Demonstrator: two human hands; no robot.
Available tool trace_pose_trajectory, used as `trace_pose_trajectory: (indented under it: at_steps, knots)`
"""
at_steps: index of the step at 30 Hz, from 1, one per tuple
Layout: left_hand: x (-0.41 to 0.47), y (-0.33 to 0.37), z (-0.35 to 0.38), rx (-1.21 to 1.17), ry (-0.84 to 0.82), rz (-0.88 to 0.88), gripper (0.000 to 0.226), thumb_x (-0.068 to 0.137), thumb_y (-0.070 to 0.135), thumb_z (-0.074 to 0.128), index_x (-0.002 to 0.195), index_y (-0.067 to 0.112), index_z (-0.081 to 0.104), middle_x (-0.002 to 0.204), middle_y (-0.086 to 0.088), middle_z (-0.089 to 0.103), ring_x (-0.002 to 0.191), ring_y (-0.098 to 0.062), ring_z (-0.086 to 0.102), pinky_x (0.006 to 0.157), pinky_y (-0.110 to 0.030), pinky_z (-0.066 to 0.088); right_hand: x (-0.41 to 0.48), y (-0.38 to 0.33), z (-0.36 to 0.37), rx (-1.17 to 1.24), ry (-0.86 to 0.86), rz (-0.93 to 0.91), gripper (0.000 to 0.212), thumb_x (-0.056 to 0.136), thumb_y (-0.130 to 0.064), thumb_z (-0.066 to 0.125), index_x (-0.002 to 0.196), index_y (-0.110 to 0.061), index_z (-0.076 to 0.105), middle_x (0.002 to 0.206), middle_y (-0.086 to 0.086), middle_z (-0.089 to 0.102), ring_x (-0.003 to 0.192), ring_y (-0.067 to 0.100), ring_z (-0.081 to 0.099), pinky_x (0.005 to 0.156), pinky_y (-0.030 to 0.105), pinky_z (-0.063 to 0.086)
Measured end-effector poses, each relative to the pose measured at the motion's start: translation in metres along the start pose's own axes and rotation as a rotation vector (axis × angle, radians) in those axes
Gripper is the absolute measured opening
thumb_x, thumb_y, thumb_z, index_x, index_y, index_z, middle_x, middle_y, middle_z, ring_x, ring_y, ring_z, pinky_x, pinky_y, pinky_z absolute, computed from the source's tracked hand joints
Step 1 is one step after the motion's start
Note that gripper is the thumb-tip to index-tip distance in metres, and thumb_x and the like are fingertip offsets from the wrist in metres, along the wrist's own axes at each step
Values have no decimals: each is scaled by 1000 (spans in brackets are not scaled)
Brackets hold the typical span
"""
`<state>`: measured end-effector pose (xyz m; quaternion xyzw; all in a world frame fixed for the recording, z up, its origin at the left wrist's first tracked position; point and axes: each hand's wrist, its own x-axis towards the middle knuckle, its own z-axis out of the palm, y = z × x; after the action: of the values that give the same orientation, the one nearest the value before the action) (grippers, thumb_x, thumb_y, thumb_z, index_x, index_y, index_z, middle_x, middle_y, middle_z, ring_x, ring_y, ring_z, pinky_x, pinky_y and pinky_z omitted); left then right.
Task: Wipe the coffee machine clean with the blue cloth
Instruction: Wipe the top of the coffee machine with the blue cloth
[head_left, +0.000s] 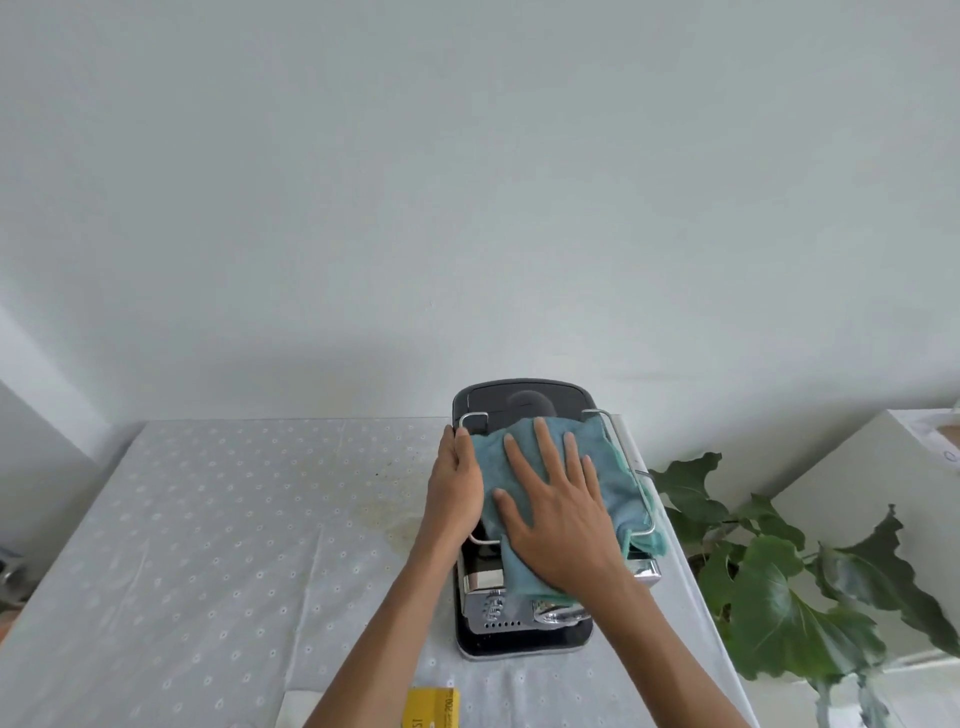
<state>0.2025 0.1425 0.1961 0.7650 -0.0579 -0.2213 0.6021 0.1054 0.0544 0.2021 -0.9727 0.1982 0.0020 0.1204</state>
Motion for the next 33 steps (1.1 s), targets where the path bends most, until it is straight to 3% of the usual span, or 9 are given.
trace_pose_trajectory:
  at_steps: [7,11,13,15,18,24,26,30,33]
  knots:
    - [2,1,1,23,8,-6,56,105,47,21,154,20,30,156,-2,38,142,-19,36,115,-32,28,48,1,-5,34,9,28,65,105,-55,28,164,-33,11,173,5,-8,158,35,-7,129,48,-1]
    - [-5,4,-1,21,1,18,49,106,42,21,143,18,43,139,3,52,124,-13,49,101,-28,36,7,3,4,20,41,29,70,98,-58,15,164,-35,8,172,5,-9,159,35,-5,128,48,-1]
    - [-5,4,-3,15,-7,-5,53,106,43,21,152,18,33,148,6,44,135,-11,41,108,-25,30,-7,1,5,6,17,36,76,92,-61,7,163,-36,8,172,4,-12,158,34,-7,128,47,-1]
    - [0,1,-2,15,-12,-20,58,104,49,20,153,20,31,155,1,39,141,-18,38,117,-34,27,9,-1,0,14,7,41,75,92,-61,11,163,-36,10,172,4,-11,158,36,-7,128,49,-1]
    - [8,-4,2,27,-1,6,71,94,63,19,145,18,41,146,-8,49,133,-24,47,113,-45,36,40,-2,-5,40,3,66,70,98,-57,23,163,-35,11,173,6,-8,158,39,-4,128,53,1]
    - [7,-9,1,61,30,34,85,84,69,15,137,6,40,140,-21,49,130,-37,47,109,-55,37,-4,-4,2,21,34,93,82,87,-65,1,163,-36,5,172,8,-9,158,40,-4,127,51,1]
    - [7,-8,1,90,30,52,77,90,62,17,132,2,41,134,-25,51,125,-40,49,106,-56,39,5,-4,0,13,15,87,76,92,-63,8,163,-36,5,172,7,-11,158,40,-6,127,51,0]
    - [10,-10,-1,122,27,92,47,104,42,19,121,14,53,112,-13,65,101,-29,61,93,-44,48,35,-1,-5,40,11,77,67,103,-56,30,163,-37,8,172,5,-10,158,36,-6,128,51,0]
    - [11,-15,-2,131,29,102,48,104,42,19,123,15,54,109,-7,65,108,-30,61,95,-44,46,14,-2,-2,46,38,73,66,104,-56,27,163,-37,6,172,5,-11,158,34,-7,128,48,-1]
